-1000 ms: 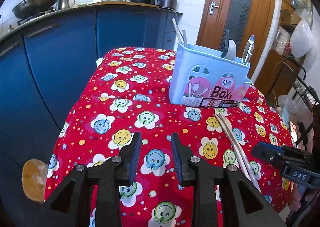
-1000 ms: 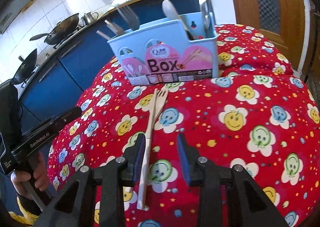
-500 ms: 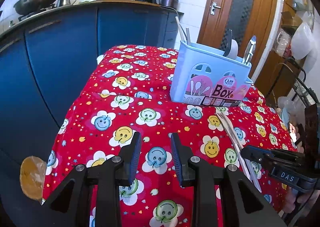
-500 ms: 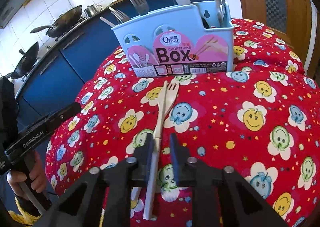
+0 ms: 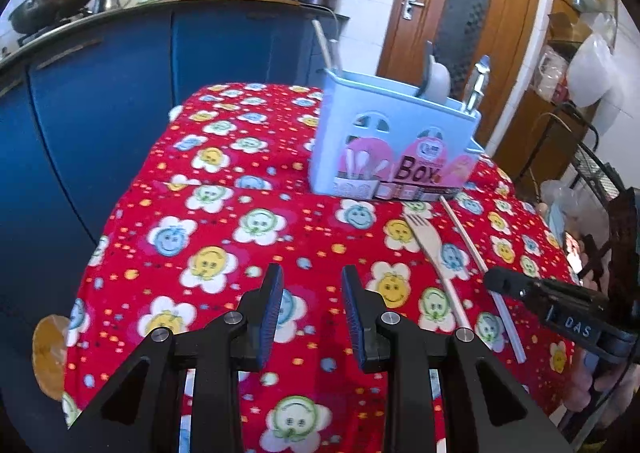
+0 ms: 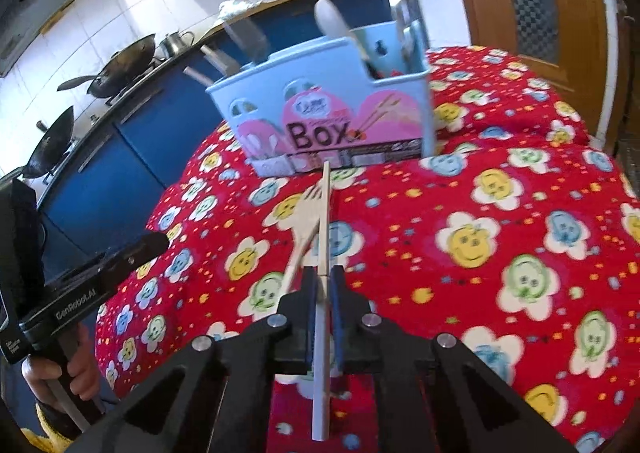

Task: Organize utensils
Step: 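Grasp the wooden fork with the left tool while the right grasps the wooden chopstick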

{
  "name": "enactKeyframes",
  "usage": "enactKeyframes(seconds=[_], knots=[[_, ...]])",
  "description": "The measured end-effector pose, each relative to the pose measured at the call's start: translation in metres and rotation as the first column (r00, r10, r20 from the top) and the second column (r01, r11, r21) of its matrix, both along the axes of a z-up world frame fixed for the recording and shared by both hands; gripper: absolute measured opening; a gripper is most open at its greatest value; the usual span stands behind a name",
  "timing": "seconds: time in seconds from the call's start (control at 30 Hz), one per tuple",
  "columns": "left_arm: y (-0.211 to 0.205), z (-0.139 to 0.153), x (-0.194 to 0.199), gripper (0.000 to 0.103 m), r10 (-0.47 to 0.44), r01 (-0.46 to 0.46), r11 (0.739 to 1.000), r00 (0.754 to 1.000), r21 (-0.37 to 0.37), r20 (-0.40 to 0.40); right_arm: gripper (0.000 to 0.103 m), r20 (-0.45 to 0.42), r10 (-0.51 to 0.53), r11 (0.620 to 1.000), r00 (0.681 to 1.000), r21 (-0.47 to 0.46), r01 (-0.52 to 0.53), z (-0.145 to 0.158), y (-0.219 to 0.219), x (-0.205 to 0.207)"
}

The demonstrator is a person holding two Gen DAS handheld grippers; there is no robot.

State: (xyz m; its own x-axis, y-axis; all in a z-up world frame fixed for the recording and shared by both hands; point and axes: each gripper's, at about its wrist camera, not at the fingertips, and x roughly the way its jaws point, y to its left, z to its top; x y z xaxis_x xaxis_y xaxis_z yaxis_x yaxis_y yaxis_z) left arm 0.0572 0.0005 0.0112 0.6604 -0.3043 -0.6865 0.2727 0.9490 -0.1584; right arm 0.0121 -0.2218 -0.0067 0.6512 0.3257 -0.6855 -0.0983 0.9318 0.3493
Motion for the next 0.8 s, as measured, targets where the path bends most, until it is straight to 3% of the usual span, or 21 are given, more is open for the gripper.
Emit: enactKeyframes(seconds=[0.4, 0.8], knots=[[-0.044, 0.0, 0.002, 0.031, -0.153, 0.15, 0.988, 0.985, -0.04, -0.081, 0.009, -0.002, -0.077, 0.997, 0.997, -0.023, 0.076, -0.001, -0.03, -0.007], [-0.081, -0.011, 0.014, 0.03, -0.215, 0.216, 0.976, 0.962, -0.013, -0.17, 0.009, -0.017, -0.117, 0.993, 0.993, -0.008, 0.117, -0.007, -0.052, -0.012]])
